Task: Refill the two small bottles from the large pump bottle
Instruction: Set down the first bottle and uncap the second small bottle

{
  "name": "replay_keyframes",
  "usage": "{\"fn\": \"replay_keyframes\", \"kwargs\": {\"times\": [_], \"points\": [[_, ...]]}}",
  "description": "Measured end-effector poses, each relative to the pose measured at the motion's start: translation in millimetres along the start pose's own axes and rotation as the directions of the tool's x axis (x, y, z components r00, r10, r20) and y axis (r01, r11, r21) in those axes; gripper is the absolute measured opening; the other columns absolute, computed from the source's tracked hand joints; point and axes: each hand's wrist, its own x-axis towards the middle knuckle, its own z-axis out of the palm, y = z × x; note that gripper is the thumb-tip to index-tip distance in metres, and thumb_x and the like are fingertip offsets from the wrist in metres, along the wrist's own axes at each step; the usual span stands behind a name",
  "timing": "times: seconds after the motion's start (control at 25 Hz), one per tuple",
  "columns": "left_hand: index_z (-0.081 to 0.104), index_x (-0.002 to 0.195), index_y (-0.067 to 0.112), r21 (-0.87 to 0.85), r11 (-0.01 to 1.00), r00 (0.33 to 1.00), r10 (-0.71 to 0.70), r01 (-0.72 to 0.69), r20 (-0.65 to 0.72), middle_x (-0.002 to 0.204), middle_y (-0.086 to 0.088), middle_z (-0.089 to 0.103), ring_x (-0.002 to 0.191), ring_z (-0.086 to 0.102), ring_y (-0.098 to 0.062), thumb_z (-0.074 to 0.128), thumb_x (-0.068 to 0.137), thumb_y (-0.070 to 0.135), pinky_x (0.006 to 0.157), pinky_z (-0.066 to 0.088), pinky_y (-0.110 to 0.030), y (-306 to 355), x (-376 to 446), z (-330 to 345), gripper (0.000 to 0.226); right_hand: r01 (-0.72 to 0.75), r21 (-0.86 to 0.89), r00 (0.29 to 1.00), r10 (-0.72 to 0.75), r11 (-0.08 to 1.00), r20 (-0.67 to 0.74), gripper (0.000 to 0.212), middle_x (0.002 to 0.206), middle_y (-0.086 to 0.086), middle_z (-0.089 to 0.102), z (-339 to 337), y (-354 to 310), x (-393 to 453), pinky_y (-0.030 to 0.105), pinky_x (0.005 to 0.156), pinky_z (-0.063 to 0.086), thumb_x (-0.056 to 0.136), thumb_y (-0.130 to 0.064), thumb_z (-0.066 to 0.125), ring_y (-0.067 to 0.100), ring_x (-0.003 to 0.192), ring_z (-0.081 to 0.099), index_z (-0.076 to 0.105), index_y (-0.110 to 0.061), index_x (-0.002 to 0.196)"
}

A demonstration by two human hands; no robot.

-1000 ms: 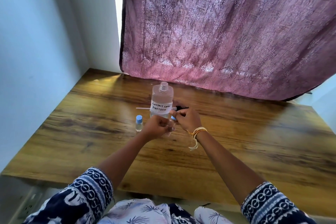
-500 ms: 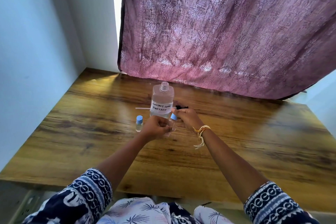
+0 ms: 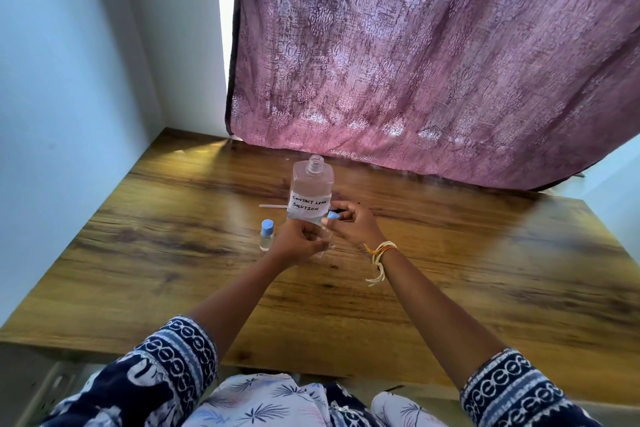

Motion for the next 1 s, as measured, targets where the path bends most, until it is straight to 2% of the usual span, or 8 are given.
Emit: {"fn": "replay_keyframes", "kwargs": {"times": [0.08, 0.16, 0.32, 0.44, 0.6, 0.68, 0.8, 1.0], "points": [[0.075, 0.084, 0.016, 0.026, 1.0, 1.0, 0.004, -0.003, -0.011, 0.079, -0.004, 0.074, 0.069, 0.063, -0.01, 0.087, 0.064, 0.032, 0.065, 0.05, -0.024, -1.1, 1.9, 0.4, 0.029, 0.027, -0.018, 0.998, -0.028, 0.999, -0.048, 0.044, 0.081, -0.001, 0.062, 3.1, 1.2, -0.5, 0.018, 0.067, 0.051, 0.079, -0.014, 0.079, 0.008, 0.073, 0.059, 0.064, -0.011, 0.12], [0.075, 0.083, 0.017, 0.033, 0.999, 1.0, 0.002, -0.001, -0.023, 0.079, -0.003, 0.074, 0.069, 0.063, -0.01, 0.087, 0.063, 0.032, 0.064, 0.05, -0.024, -2.3, 2.3, 0.1, 0.028, 0.04, 0.011, 0.999, -0.039, 0.999, -0.032, 0.045, 0.09, 0.005, 0.067, 3.9, 1.9, 1.4, 0.027, 0.076, 0.056, 0.08, -0.005, 0.075, 0.013, 0.082, 0.064, 0.063, -0.011, 0.123], [0.075, 0.082, 0.013, 0.025, 1.0, 1.0, -0.006, 0.007, -0.018, 0.073, -0.001, 0.071, 0.062, 0.058, -0.007, 0.088, 0.063, 0.03, 0.061, 0.048, -0.023, -7.1, 2.4, -1.2, 0.029, -0.008, 0.106, 1.0, 0.006, 0.994, 0.025, 0.05, 0.102, 0.008, 0.07, 1.4, 0.6, 5.1, 0.022, 0.065, 0.057, 0.081, 0.009, 0.066, 0.013, 0.08, 0.065, 0.06, -0.01, 0.126], [0.076, 0.083, 0.016, 0.047, 0.999, 1.0, -0.012, 0.013, -0.019, 0.071, 0.004, 0.071, 0.062, 0.059, -0.005, 0.087, 0.063, 0.034, 0.059, 0.045, -0.019, -5.6, 3.6, -0.4, 0.03, -0.028, 0.125, 1.0, 0.029, 0.992, -0.01, 0.047, 0.087, 0.0, 0.065, 6.0, 3.4, 4.6, 0.04, 0.085, 0.059, 0.077, -0.006, 0.079, 0.018, 0.086, 0.065, 0.063, -0.007, 0.12], [0.074, 0.083, 0.013, 0.043, 0.999, 1.0, -0.014, 0.015, -0.023, 0.073, 0.001, 0.071, 0.062, 0.059, -0.005, 0.087, 0.064, 0.031, 0.059, 0.049, -0.022, -8.0, 5.8, 0.0, 0.029, -0.06, 0.2, 0.998, 0.058, 0.978, 0.019, 0.043, 0.089, 0.004, 0.068, 6.0, 5.8, 8.6, 0.049, 0.095, 0.055, 0.08, 0.008, 0.07, 0.023, 0.093, 0.065, 0.063, -0.002, 0.121], [0.073, 0.083, 0.012, 0.026, 0.999, 0.999, -0.019, 0.02, -0.027, 0.069, 0.004, 0.068, 0.059, 0.057, -0.004, 0.088, 0.064, 0.028, 0.056, 0.047, -0.019, -11.0, 5.9, -0.2, 0.029, -0.098, 0.262, 0.994, 0.084, 0.96, 0.066, 0.043, 0.101, 0.01, 0.069, 4.2, 7.2, 10.9, 0.05, 0.098, 0.052, 0.081, 0.015, 0.063, 0.026, 0.099, 0.065, 0.062, 0.0, 0.121], [0.073, 0.085, 0.012, 0.04, 0.999, 0.999, -0.024, 0.026, -0.042, 0.064, 0.009, 0.063, 0.056, 0.053, -0.001, 0.087, 0.065, 0.029, 0.048, 0.037, -0.008, -11.1, 4.4, 1.3, 0.03, -0.096, 0.257, 0.995, 0.085, 0.962, 0.053, 0.038, 0.114, 0.016, 0.068, 8.5, 6.7, 8.4, 0.046, 0.097, 0.054, 0.079, 0.004, 0.073, 0.027, 0.101, 0.066, 0.065, -0.002, 0.116], [0.074, 0.086, 0.014, 0.073, 0.997, 0.999, -0.016, 0.019, -0.039, 0.06, 0.012, 0.058, 0.054, 0.049, 0.0, 0.085, 0.066, 0.032, 0.052, 0.035, -0.014, -12.1, 7.7, 4.9, 0.029, -0.059, 0.202, 0.998, 0.063, 0.977, -0.011, 0.036, 0.112, 0.019, 0.069, 12.4, 7.4, 10.9, 0.045, 0.095, 0.055, 0.077, 0.003, 0.076, 0.024, 0.097, 0.066, 0.069, -0.004, 0.111]]}}
